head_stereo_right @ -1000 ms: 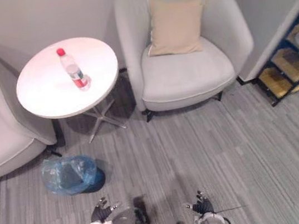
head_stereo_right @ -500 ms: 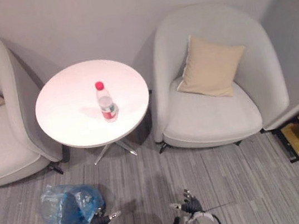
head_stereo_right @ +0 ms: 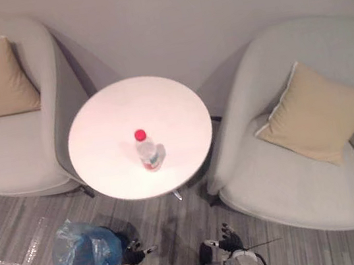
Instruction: Gather rubbish on tea table into small bin, then transfer packed bag to large trash can.
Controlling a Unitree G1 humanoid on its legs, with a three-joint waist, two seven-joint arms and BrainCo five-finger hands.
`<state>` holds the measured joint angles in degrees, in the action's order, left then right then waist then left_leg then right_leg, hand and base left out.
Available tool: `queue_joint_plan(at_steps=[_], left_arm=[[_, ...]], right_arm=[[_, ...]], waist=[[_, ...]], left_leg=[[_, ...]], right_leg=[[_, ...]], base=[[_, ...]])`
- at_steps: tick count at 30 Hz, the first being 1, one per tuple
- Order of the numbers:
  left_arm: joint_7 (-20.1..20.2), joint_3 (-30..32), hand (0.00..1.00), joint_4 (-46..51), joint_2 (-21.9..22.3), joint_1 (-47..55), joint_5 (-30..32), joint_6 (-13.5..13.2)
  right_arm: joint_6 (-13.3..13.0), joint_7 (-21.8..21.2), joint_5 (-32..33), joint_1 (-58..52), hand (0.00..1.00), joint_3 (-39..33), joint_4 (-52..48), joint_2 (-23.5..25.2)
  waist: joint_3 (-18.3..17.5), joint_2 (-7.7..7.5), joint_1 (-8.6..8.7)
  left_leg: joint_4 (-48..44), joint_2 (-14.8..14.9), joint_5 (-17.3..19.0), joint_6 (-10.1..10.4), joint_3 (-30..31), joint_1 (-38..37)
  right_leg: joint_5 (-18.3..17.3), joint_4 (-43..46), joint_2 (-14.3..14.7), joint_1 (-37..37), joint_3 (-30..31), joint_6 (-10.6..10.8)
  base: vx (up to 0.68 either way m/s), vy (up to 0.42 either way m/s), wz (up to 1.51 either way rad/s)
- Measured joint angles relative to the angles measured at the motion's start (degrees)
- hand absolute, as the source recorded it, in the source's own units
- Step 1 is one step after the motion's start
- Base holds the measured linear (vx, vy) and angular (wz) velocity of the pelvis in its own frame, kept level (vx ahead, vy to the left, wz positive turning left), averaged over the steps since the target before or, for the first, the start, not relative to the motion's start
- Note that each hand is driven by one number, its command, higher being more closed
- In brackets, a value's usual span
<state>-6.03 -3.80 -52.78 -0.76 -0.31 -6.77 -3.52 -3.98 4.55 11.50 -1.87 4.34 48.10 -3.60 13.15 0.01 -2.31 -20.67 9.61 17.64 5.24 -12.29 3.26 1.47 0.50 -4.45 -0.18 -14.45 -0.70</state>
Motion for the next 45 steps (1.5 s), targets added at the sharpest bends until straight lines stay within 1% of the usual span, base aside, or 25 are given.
queue_joint_plan(at_steps=[1,2,4,7,10,11,14,18,19,23,26,28,31,35,38,40,42,45], left_arm=[[0.0,-0.16,0.0,0.01,0.11,0.16,0.01,-0.01],[-0.05,-0.21,0.0,0.52,-0.14,-0.33,0.02,-0.1],[-0.2,-0.66,0.0,0.71,-1.92,-0.12,0.03,-0.07],[-0.25,-0.57,0.0,0.35,-2.91,1.16,0.0,0.0],[-0.26,-0.58,0.0,0.2,-3.5,1.8,0.05,0.01],[-0.26,-0.59,0.0,0.1,-3.47,2.03,0.06,0.01],[-0.27,-0.6,0.0,-0.29,-3.45,2.13,0.07,0.01],[-0.27,-0.61,0.0,-0.71,-3.28,2.18,0.07,-0.02],[-0.28,-0.61,0.0,-0.72,-3.28,2.25,0.07,-0.03],[-0.23,-0.58,0.0,-0.7,-3.53,3.02,0.62,-0.21],[-0.15,-0.52,0.0,-0.69,-3.66,3.39,1.14,-0.82],[0.1,-0.45,0.0,-0.69,-3.79,3.48,1.19,-0.89],[0.18,-0.37,0.0,-0.69,-4.04,3.89,1.31,-1.05],[0.49,0.17,0.0,-0.62,-4.28,4.19,1.65,-1.17],[1.18,0.17,0.0,-0.57,-4.71,4.42,1.63,-1.2],[1.26,0.17,0.0,-0.57,-4.86,4.45,1.62,-1.21],[1.24,0.18,0.0,-0.51,-5.08,4.5,1.54,-1.22],[1.22,0.59,0.0,-0.37,-5.11,4.91,1.48,-1.24]], right_arm=[[-0.03,0.12,0.0,-0.01,0.0,-0.17,0.01,-0.51],[0.09,0.37,0.03,0.3,0.0,-0.06,0.04,-0.32],[-0.1,0.44,-0.12,0.4,0.0,0.17,-0.35,0.75],[-0.16,0.67,-0.25,0.94,0.0,0.14,-1.07,0.93],[-0.54,1.13,-0.32,0.91,0.0,0.04,-3.12,1.12],[-0.68,1.28,-0.45,0.75,0.0,-0.33,-5.75,1.15],[-1.12,2.91,-2.99,-0.6,0.0,-1.87,-13.14,1.04],[-2.2,4.63,-7.31,-3.26,0.0,-3.1,-23.01,-0.02],[-2.23,4.72,-7.66,-3.6,0.0,-3.12,-23.85,-0.04],[-2.68,5.09,-12.49,-6.3,0.0,-3.17,-29.8,-0.07],[-2.79,4.94,-15.77,-7.09,0.0,-3.15,-31.33,-0.09],[-3.44,4.48,-16.59,-7.27,0.0,-3.05,-33.59,-0.38],[-4.55,4.26,-17.35,-6.53,0.0,-2.92,-33.86,-1.46],[-4.61,3.79,-17.77,-3.39,0.0,-1.5,-33.62,-3.51],[-5.0,3.72,-17.1,-0.29,0.0,-0.63,-33.25,-3.77],[-5.29,3.71,-15.8,1.73,0.0,-0.55,-31.84,-3.78],[-5.27,3.95,-15.2,4.98,0.0,0.26,-28.27,-4.27],[-5.33,4.0,-14.01,8.3,0.0,1.78,-26.34,-4.53]], waist=[[-0.31,1.2,0.01],[-0.16,0.59,-0.75],[-0.86,-0.58,-0.93],[-0.98,-0.66,-0.94],[-1.06,-0.61,-1.03],[-1.36,-0.55,-1.02],[-1.84,-0.48,-0.82],[-2.39,-0.76,-0.41],[-2.52,-0.79,-0.41],[-3.4,-1.21,0.11],[-3.8,-1.46,0.14],[-3.83,-1.47,0.14],[-4.37,-1.5,0.12],[-4.38,-1.5,0.05],[-4.37,-1.5,-0.05],[-4.36,-1.53,-0.15],[-4.27,-1.44,-1.08],[-3.85,-1.26,-1.17]], left_leg=[[6.44,0.35,-7.97,0.53,0.24,1.16],[6.17,-0.74,-8.34,0.72,0.31,0.52],[8.69,-3.39,-9.14,-0.54,0.13,-0.38],[11.04,-5.3,-9.74,-1.5,-0.11,-2.47],[13.79,-6.18,-10.47,-1.86,-0.59,-5.09],[15.19,-6.4,-11.03,-1.8,-0.61,-6.12],[17.79,-6.4,-12.17,-1.5,-0.91,-7.51],[19.02,-5.91,-12.56,-1.2,-1.0,-8.8],[19.18,-5.88,-12.59,-1.16,-1.07,-9.01],[20.55,-5.96,-13.12,-1.11,-1.35,-9.94],[20.71,-6.01,-13.12,-1.11,-1.65,-10.29],[20.88,-6.09,-13.15,-1.16,-1.68,-10.3],[21.9,-6.21,-13.65,-1.25,-1.53,-10.28],[22.54,-6.34,-13.93,-1.3,-1.21,-10.24],[22.58,-6.45,-13.95,-1.33,-0.63,-9.78],[22.62,-6.57,-14.13,-1.57,0.2,-9.2],[22.71,-6.58,-14.19,-1.54,0.71,-8.83],[22.86,-6.72,-14.46,-1.67,1.75,-8.0]], right_leg=[[-0.74,0.03,0.13,0.68,-0.75,2.09],[-0.38,-0.44,-0.66,1.43,-0.43,3.48],[-0.6,-0.71,-2.9,1.56,-0.53,4.63],[-0.54,-1.01,-4.45,2.65,-0.46,5.43],[-0.51,-1.87,-4.69,4.28,-0.38,5.49],[-0.52,-1.92,-4.64,4.51,-0.34,5.5],[-0.53,-2.15,-4.26,4.51,-0.11,5.5],[-0.53,-2.73,-3.51,5.44,0.23,5.48],[-0.53,-2.75,-3.45,5.5,0.31,5.47],[-0.54,-2.89,-3.3,5.61,0.83,5.47],[-0.53,-2.89,-3.29,5.68,1.34,5.47],[-0.52,-2.89,-3.3,5.53,1.55,5.48],[-0.52,-2.92,-3.27,5.14,1.49,5.48],[-0.51,-3.09,-3.25,5.05,1.21,5.49],[-0.5,-3.42,-3.27,5.04,0.59,5.48],[-0.45,-3.75,-3.32,5.05,-0.18,5.44],[-0.45,-3.9,-3.31,5.04,-0.68,5.43],[-0.43,-3.91,-3.43,4.69,-1.49,5.4]], base=[[0.06,0.214,0.25],[0.06,0.226,0.23],[0.06,0.168,0.14],[0.04,0.11,0.05],[0.04,0.039,-0.04],[0.03,0.003,-0.11],[0.03,-0.019,-0.08],[0.0,-0.023,-0.03],[-0.01,-0.02,-0.07],[-0.01,-0.005,-0.04],[-0.02,0.004,-0.06],[-0.03,0.001,-0.04],[0.0,-0.002,0.01],[0.01,-0.005,0.04],[0.01,-0.007,0.1],[0.01,-0.014,0.2],[0.01,-0.011,0.13],[0.01,-0.01,0.17]])
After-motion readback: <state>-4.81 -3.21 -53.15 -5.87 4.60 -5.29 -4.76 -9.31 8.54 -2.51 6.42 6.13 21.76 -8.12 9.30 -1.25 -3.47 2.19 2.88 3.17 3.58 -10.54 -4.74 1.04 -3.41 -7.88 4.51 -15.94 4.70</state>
